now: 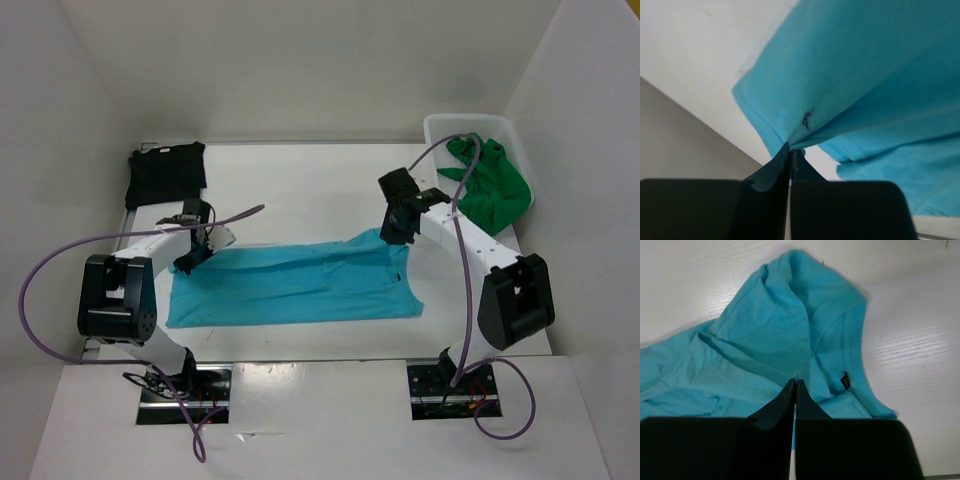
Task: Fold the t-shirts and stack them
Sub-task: Fold the other side of the tshirt into a rectangle
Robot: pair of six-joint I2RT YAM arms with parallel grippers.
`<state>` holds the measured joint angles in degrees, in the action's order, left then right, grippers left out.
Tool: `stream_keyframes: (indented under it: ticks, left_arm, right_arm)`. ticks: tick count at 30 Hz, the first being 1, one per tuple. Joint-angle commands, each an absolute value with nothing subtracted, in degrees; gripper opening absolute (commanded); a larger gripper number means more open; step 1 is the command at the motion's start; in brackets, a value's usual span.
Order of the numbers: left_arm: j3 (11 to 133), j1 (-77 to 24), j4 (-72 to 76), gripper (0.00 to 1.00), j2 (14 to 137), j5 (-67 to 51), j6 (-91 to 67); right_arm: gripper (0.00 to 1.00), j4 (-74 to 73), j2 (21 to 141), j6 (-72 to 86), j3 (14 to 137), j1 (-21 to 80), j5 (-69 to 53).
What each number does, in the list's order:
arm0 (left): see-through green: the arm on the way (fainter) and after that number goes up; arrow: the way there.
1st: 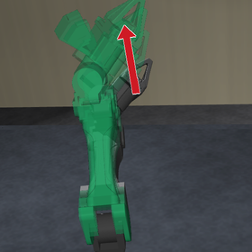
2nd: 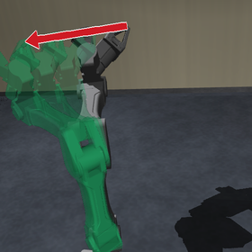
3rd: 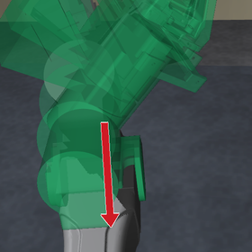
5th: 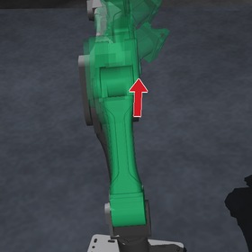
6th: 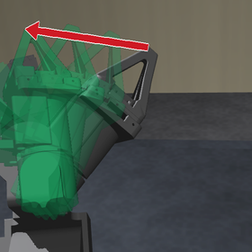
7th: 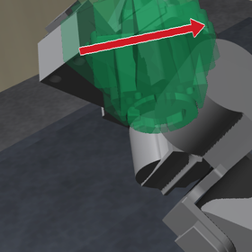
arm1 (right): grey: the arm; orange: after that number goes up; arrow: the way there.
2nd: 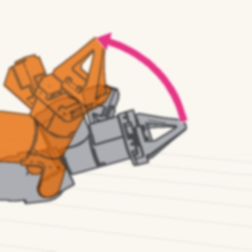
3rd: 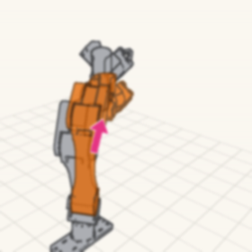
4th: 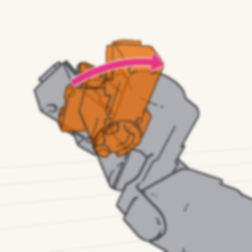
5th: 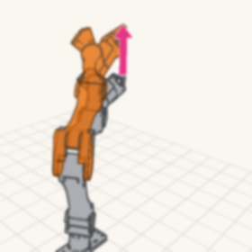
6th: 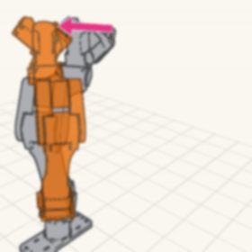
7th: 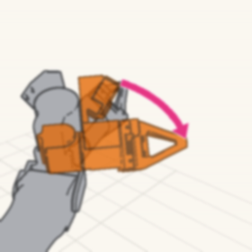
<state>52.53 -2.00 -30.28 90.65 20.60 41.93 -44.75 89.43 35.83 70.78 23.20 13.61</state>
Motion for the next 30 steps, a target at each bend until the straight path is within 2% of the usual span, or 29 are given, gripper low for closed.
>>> stream_keyframes:
  ticks: [1, 11, 19, 30]
  left_arm:
    - [51.68, -2.29, -33.83, 0.0, 88.24, 18.02, 41.67]
    - [48.34, -5.27, -36.12, 0.01, 85.43, 18.54, 41.13]
    - [49.57, -5.27, -36.12, 0.0, 84.9, 21.7, 41.13]
    - [48.52, -2.64, -33.57, 0.0, 88.33, 22.94, 41.66]
  right_arm:
    - [0.0, -44.38, 85.08, 37.44, 67.95, 24.25, 10.47]
    - [0.0, -46.93, 84.02, 39.73, 64.86, 25.49, 9.41]
    - [0.0, -52.29, 82.44, 40.78, 65.39, 25.49, 12.74]
    - [0.0, -54.32, 79.63, 41.31, 62.67, 25.49, 11.07]
